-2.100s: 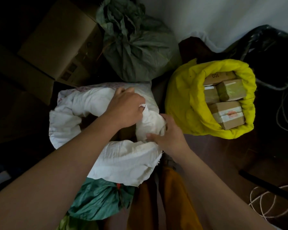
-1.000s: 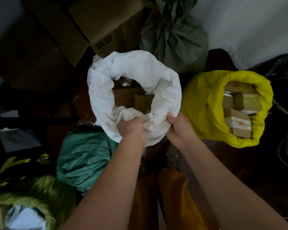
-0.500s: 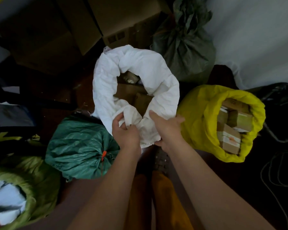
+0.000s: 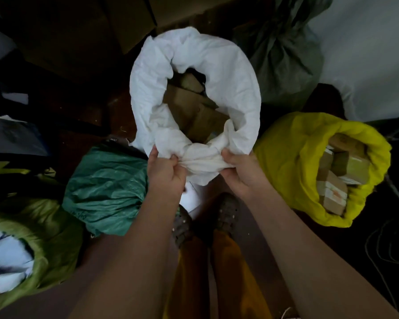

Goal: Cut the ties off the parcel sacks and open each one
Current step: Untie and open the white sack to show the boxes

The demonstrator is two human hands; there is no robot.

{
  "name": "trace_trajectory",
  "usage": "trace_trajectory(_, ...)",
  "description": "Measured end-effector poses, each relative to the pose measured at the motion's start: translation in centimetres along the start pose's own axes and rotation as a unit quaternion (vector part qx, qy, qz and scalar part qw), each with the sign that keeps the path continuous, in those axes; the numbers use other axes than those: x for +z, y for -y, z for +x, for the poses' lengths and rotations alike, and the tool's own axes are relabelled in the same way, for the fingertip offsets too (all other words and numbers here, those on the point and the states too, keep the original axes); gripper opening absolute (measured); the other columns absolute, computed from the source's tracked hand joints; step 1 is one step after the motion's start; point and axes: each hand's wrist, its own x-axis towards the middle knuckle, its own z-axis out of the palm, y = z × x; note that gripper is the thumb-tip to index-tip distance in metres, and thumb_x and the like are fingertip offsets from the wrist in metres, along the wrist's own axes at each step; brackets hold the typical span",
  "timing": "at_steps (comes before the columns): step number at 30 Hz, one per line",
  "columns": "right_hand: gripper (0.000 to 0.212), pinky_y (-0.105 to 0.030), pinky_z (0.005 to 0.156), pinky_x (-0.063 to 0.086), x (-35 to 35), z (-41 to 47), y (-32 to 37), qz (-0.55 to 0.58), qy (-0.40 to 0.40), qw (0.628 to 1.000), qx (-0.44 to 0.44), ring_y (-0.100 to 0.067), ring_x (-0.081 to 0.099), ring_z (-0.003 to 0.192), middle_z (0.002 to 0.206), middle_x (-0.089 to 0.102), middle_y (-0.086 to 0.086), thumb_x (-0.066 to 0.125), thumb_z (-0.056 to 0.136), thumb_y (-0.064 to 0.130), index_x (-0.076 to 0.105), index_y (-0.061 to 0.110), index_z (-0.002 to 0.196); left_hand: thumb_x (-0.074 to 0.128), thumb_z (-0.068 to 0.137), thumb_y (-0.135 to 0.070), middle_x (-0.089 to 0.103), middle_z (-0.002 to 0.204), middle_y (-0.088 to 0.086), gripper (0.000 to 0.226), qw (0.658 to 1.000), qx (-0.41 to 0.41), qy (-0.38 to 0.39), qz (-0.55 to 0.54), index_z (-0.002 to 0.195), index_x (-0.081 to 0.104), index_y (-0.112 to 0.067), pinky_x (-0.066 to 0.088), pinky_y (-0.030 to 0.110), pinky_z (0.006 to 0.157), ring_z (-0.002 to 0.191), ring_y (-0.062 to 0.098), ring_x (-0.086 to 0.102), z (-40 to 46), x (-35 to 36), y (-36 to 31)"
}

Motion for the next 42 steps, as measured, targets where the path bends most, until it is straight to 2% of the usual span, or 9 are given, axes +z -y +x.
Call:
trace_trajectory(4, 0.061, -0.05, 0.095, 0.051, 0.0, -0.2, 0.4, -0.029, 0.014, 0.999, -0.029, -0.034, 0.058, 0.12, 0.136, 0.054, -0.018, 0.053, 0.09, -0.013, 0.041, 0.015, 0.142, 0.051, 0.087, 0.01, 0.065, 0.111, 0.004, 0.052, 0.991, 0.055, -0.035, 0.117, 0.125, 0.058, -0.025, 0.056, 0.03, 0.071, 0.095, 0.019, 0.065, -1.2, 0.3, -0.1)
trace_trajectory(9, 0.06, -0.056, 0.103, 0.044, 0.0, -0.8, 0.9, -0.063, 0.018, 0.997, -0.04, -0.037, 0.053, 0.125, 0.14, 0.05, -0.02, 0.051, 0.091, -0.014, 0.037, 0.013, 0.144, 0.052, 0.091, -0.009, 0.061, 0.124, 0.006, 0.043, 0.965, 0.082, -0.029, 0.249, 0.131, 0.056, -0.024, 0.057, 0.028, 0.066, 0.088, 0.018, 0.064, -2.2, 0.8, 0.0)
trace_trajectory(12, 0.061, -0.057, 0.101, 0.045, 0.1, -0.8, 1.1, -0.086, 0.026, 0.995, -0.053, -0.037, 0.053, 0.124, 0.139, 0.051, -0.02, 0.051, 0.09, -0.015, 0.037, 0.011, 0.143, 0.077, 0.077, -0.031, 0.054, 0.133, 0.001, 0.072, 0.955, 0.042, 0.021, 0.294, 0.141, 0.043, -0.026, 0.057, 0.036, 0.081, 0.108, 0.02, 0.06, -2.3, 1.5, 0.0)
trace_trajectory(18, 0.059, -0.052, 0.103, 0.046, -0.7, -1.1, 0.8, -0.037, 0.06, 0.997, -0.043, -0.033, 0.055, 0.125, 0.14, 0.053, -0.016, 0.058, 0.09, 0.009, 0.038, 0.014, 0.145, 0.059, 0.077, 0.021, 0.048, 0.133, 0.011, 0.076, 0.996, -0.018, 0.004, 0.09, 0.132, 0.042, -0.029, 0.054, 0.049, 0.086, 0.099, 0.026, 0.058, -2.6, 2.8, 0.6)
trace_trajectory(24, 0.039, -0.049, 0.1, 0.049, -0.4, 0.1, 0.9, 0.026, -0.033, 0.999, -0.024, -0.028, 0.062, 0.116, 0.13, 0.063, -0.009, 0.056, 0.096, 0.018, 0.052, 0.013, 0.135, 0.047, 0.083, 0.024, 0.06, 0.126, 0.012, 0.065, 0.989, -0.016, 0.133, -0.065, 0.134, 0.048, -0.015, 0.046, 0.046, 0.101, 0.119, 0.028, 0.057, -1.9, 0.8, 0.1)
trace_trajectory(30, 0.029, -0.026, 0.07, 0.055, 1.5, 0.8, 0.1, -0.226, -0.232, 0.944, -0.062, -0.016, 0.062, 0.094, 0.114, 0.064, -0.005, 0.067, 0.091, 0.029, 0.06, 0.013, 0.114, 0.047, 0.084, 0.023, 0.057, 0.132, 0.014, 0.061, 0.986, -0.002, 0.168, 0.008, 0.135, 0.047, -0.012, 0.05, 0.039, 0.098, 0.12, 0.027, 0.057, -0.9, 0.0, -1.0)
trace_trajectory(36, 0.082, -0.041, 0.103, 0.044, 3.2, 0.8, 1.1, -0.463, -0.316, 0.821, -0.106, -0.03, 0.042, 0.128, 0.142, 0.036, -0.011, 0.07, 0.082, 0.034, 0.023, 0.014, 0.146, 0.044, 0.082, 0.027, 0.058, 0.13, 0.011, 0.063, 0.988, 0.019, 0.145, 0.057, 0.123, 0.052, -0.02, 0.048, 0.04, 0.1, 0.119, 0.025, 0.057, -1.2, -0.8, -1.4)
trace_trajectory(38, 0.097, -0.044, 0.103, 0.044, 4.2, 0.7, 1.3, -0.47, -0.27, 0.832, -0.118, -0.031, 0.044, 0.128, 0.144, 0.038, -0.012, 0.077, 0.074, 0.047, 0.022, 0.013, 0.147, 0.042, 0.082, 0.028, 0.058, 0.129, 0.01, 0.063, 0.987, 0.025, 0.147, 0.065, 0.117, 0.054, -0.023, 0.051, 0.035, 0.094, 0.118, 0.024, 0.057, -1.3, -1.0, -1.4)
trace_trajectory(42, 0.048, -0.034, 0.084, 0.051, 4.1, 1.0, 0.7, -0.438, -0.232, 0.857, -0.142, -0.026, 0.061, 0.1, 0.107, 0.062, -0.012, 0.065, 0.09, 0.022, 0.05, -0.003, 0.129, 0.04, 0.081, 0.029, 0.056, 0.133, 0.012, 0.068, 0.987, 0.033, 0.135, 0.082, 0.129, 0.049, -0.018, 0.045, 0.042, 0.104, 0.121, 0.027, 0.055, -1.4, -1.5, -1.7)
